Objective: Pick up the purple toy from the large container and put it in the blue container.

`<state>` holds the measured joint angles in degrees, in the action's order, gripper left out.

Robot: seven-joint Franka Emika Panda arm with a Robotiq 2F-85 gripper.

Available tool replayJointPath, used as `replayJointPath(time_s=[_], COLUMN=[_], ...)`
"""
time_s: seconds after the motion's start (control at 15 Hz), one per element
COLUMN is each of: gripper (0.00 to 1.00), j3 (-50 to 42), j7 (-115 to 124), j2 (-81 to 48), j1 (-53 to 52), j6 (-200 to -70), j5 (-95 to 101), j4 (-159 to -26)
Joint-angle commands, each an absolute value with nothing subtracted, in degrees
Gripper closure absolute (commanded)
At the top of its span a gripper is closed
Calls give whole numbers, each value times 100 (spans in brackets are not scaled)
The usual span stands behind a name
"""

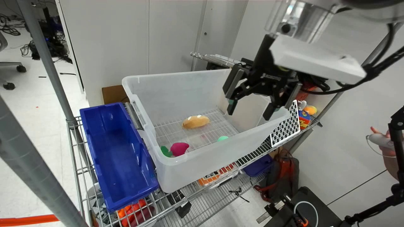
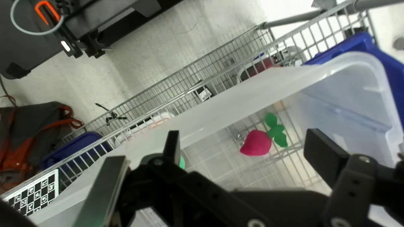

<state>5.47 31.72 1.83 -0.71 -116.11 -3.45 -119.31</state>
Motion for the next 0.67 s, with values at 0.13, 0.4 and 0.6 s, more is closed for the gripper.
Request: replayJointPath(time_s=[0.13,0.4,0.6], gripper=[0,0,0], j3=[423,166,-129], j7=[4000,4256,4418], j2=[-1685,-2955,-3882], j1=[-398,-858,-1195], j6=[-12412,-12840,-12806], j5=[73,532,766], j4=[-10506,-9611,-8919])
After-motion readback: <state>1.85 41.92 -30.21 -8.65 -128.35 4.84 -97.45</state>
